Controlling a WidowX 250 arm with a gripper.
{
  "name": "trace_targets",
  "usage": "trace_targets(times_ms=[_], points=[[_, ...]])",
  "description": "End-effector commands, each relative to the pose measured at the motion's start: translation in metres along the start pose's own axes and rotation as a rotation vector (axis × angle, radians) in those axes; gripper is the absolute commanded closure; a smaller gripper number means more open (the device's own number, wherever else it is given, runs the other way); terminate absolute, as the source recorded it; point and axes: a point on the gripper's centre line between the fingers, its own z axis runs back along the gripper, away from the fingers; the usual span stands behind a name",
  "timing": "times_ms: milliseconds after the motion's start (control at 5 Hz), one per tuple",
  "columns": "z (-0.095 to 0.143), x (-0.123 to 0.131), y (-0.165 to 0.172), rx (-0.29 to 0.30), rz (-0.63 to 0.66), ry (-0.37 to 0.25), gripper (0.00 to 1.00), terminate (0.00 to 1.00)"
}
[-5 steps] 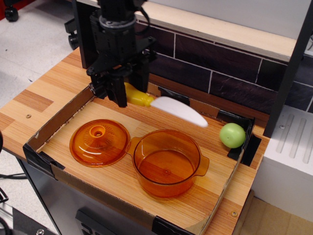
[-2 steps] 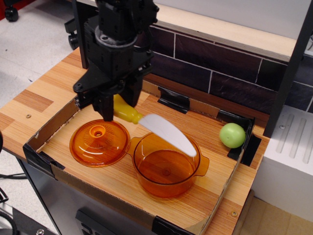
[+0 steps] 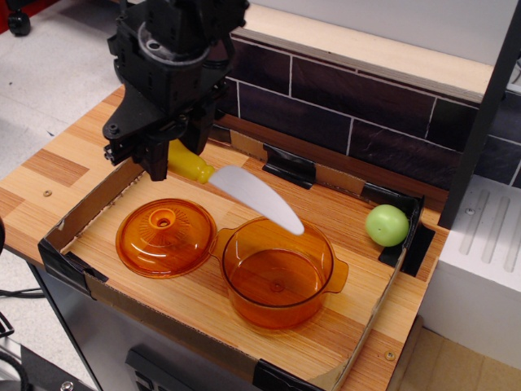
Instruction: Put knife in pot
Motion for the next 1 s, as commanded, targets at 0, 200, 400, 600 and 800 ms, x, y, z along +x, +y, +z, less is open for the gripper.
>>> trace_targets(times_ms=[0,200,400,600,800], points=[[-0.009,-0.007,0.006,0.008,-0.01,-0.042,1.0,0.0],[-0.016,-0.014,0.008,0.046,-0.01,-0.068,1.0,0.0],[-0.021,-0.023,0.009,0.051,-0.029,-0.085,1.0,0.0],[-0.015,-0.041,0.007,0.073,-0.044,-0.066,1.0,0.0],[-0.004,-0.049,0.003,0.065,-0.025,-0.044,0.0,1.0]])
